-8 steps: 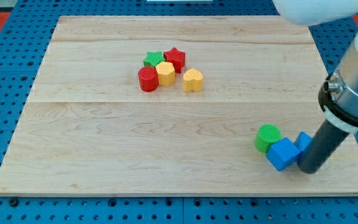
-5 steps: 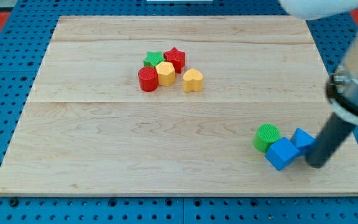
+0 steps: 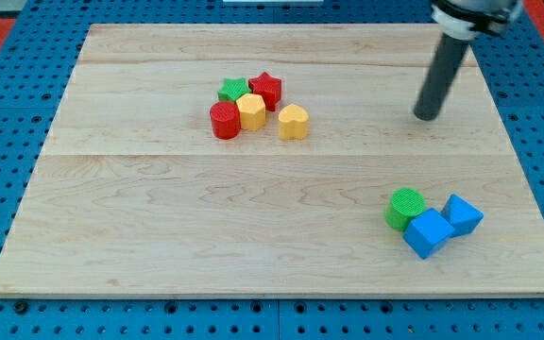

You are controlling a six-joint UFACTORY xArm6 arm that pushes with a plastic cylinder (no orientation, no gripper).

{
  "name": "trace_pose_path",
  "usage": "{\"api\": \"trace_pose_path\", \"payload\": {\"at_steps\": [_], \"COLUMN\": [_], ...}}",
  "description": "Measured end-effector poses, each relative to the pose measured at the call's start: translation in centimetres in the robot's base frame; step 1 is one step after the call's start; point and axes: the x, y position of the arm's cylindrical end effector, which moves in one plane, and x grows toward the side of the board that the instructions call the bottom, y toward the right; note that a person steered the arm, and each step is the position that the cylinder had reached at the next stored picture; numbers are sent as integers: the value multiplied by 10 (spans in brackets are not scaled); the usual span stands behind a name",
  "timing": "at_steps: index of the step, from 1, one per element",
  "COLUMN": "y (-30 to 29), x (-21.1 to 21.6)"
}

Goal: Place green star above green circle

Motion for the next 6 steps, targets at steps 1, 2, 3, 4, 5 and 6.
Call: {"api": "trace_pose_path", "payload": {"at_steps": [1, 2, 3, 4, 5, 6], "y": [-37, -49, -92, -112, -152, -190], "x": [-39, -29, 26, 26, 4, -10]}}
